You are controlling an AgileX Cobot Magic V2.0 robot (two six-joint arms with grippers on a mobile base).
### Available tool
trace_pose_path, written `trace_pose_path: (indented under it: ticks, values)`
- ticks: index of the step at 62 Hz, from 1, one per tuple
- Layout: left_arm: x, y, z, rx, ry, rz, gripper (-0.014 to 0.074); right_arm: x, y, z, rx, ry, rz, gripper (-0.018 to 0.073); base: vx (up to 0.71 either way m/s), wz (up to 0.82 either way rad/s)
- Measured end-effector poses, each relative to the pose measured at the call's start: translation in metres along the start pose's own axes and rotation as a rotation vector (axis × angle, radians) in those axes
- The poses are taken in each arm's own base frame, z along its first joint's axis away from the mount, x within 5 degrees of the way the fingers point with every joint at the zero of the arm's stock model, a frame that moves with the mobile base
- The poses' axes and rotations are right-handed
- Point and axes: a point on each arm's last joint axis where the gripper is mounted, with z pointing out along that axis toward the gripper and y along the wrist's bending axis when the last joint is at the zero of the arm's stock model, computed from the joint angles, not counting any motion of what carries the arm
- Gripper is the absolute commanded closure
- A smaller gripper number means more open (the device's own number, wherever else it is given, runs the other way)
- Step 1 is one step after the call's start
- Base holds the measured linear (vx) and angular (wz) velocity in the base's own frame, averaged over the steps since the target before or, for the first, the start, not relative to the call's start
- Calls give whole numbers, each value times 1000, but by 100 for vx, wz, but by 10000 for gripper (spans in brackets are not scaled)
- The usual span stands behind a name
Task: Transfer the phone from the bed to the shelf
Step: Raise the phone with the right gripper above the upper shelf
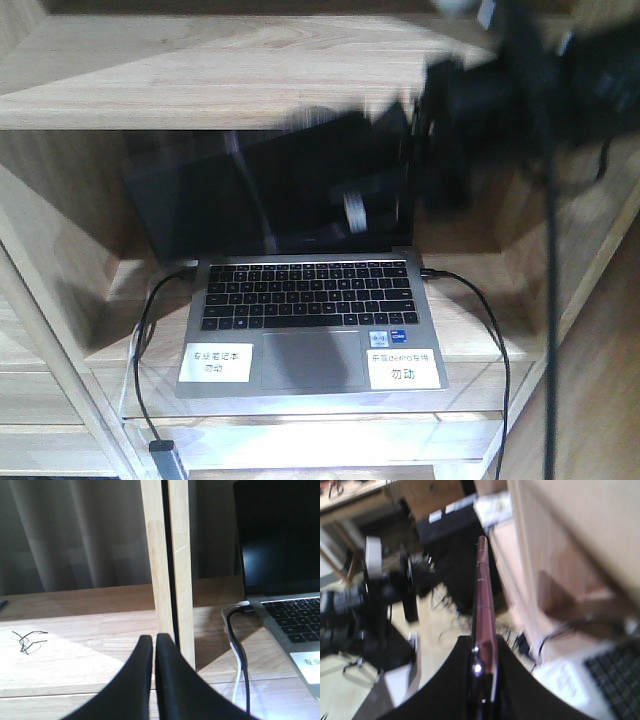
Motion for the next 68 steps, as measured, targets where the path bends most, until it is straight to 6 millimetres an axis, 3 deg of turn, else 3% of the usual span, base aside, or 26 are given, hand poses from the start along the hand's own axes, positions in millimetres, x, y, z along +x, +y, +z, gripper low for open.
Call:
trace_pose_path:
  ticks: [13, 24, 47, 68]
  values:
    - [0, 0, 0, 0, 0, 0, 596, -47, 12, -21, 69, -129, -86, 561, 0, 0]
    - [0, 0, 0, 0, 0, 0, 596, -72, -5, -16, 68, -184, -115, 561, 0, 0]
    - [0, 0, 0, 0, 0, 0, 596, -93, -87, 34, 81, -293, -54, 561, 0, 0]
    - [0, 0, 0, 0, 0, 0, 596, -76, -131, 92, 129, -309, 25, 561, 0, 0]
